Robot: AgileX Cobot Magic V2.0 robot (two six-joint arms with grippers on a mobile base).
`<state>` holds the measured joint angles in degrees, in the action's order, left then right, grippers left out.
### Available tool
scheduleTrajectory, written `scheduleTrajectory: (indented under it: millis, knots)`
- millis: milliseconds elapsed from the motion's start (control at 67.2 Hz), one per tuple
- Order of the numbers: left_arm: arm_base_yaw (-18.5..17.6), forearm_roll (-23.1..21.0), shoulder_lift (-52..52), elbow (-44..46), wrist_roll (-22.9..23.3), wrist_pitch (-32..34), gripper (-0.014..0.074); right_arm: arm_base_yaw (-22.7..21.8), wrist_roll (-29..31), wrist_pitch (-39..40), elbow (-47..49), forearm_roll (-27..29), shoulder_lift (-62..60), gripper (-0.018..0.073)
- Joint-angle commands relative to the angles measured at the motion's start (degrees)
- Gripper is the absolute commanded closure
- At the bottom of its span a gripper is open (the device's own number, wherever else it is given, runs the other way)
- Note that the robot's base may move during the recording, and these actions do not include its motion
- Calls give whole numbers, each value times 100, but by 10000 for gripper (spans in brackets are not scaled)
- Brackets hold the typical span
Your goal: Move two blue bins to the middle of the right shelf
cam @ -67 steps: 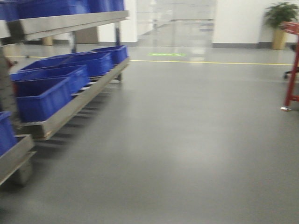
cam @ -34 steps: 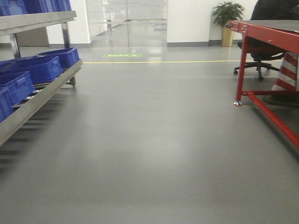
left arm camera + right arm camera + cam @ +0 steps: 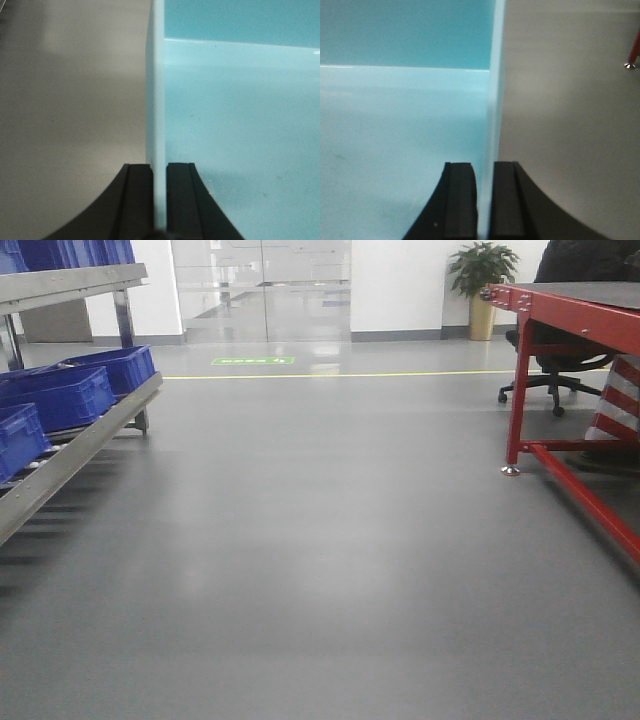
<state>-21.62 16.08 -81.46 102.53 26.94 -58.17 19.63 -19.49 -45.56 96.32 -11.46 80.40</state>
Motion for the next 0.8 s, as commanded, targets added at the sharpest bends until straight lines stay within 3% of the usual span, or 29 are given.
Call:
scheduleTrajectory:
  millis: [0, 789]
  knots:
    - [31, 252, 52, 62, 37, 122, 707, -27, 57, 262, 79, -209, -108, 726]
    - [31, 252, 52, 62, 37, 274, 707, -27, 57, 262, 79, -209, -108, 726]
